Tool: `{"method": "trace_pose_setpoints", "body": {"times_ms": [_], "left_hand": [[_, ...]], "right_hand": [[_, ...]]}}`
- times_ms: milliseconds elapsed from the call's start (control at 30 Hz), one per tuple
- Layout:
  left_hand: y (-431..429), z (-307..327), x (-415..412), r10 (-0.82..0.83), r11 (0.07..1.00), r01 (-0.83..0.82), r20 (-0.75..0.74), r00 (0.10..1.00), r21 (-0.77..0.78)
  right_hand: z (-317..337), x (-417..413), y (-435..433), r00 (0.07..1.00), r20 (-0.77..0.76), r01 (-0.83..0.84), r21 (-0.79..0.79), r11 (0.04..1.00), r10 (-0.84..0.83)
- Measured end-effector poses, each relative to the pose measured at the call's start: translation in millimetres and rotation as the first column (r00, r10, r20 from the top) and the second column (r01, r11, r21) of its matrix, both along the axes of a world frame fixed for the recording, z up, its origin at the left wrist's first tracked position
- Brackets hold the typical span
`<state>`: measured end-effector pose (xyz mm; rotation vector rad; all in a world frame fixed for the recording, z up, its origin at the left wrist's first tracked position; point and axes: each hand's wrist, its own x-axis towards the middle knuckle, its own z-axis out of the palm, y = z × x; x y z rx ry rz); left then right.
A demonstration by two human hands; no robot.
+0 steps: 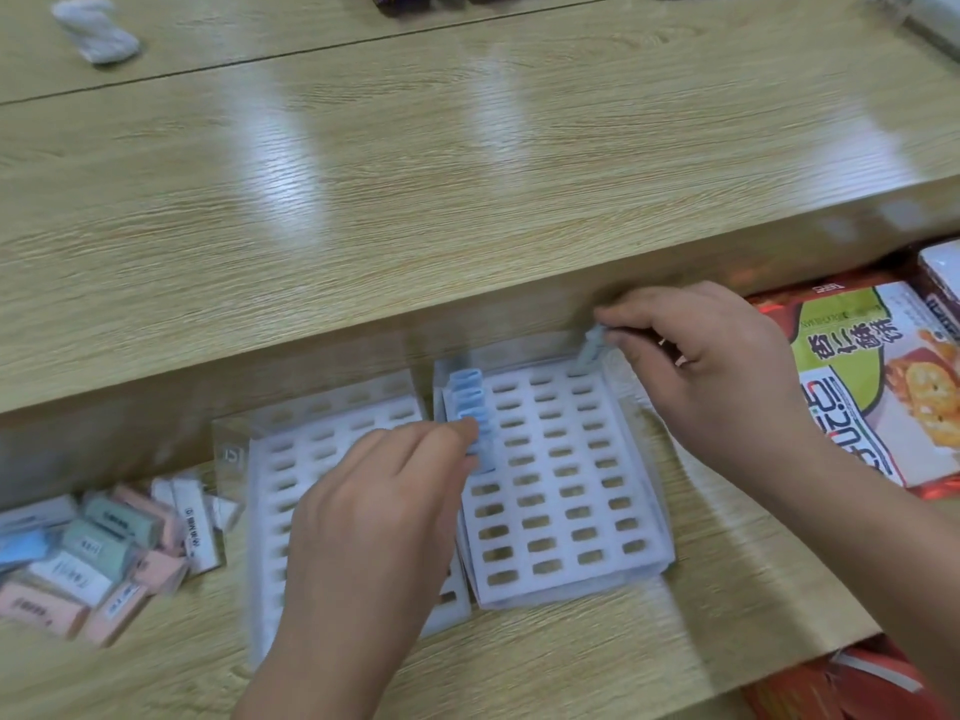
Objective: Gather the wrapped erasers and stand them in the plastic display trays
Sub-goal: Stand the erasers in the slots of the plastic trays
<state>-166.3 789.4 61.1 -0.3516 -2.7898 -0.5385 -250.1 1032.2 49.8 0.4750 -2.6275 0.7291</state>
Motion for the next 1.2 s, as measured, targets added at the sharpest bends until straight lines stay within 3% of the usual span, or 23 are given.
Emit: {"method": "trace_pose_setpoints", "body": {"times_ms": [167,500,667,767,933,1067,1200], "left_hand": [[1,-7,1,-0.051,0.998,0.052,0.017,0.999,-0.041],[1,-21,10,-0.026,0.995,0.02,-0.052,0.998,-0.102],[-8,-22,17,-0.045,0.999,0.045,-0.07,0.997,0.001],[-33,-13,25,0.038,0.994,-0.031,-0.062,0.997,0.107],[-106,-6,51,0.232,0.964,-0.22,-0.068,0.97,0.149],[-181,-19,84,0.445,0.873,-0.446,0.053,0.894,0.197],[-237,-31,106,0.582,0.783,-0.607,0.184,0.792,0.137]], "right_hand": [[-2,1,3,0.999,0.036,-0.04,0.014,0.999,0.039],[-6,10,1,0.992,-0.074,-0.075,0.269,0.96,0.099],[5,26,-21,0.995,-0.097,0.011,0.226,0.974,0.012],[20,40,-59,0.995,-0.087,-0.034,0.13,0.991,0.045],[38,67,-150,0.983,-0.028,-0.184,0.008,0.983,0.184],[31,87,-228,0.932,0.144,-0.342,0.036,0.939,0.333],[18,96,-297,0.867,0.336,-0.439,0.169,0.882,0.367]]}}
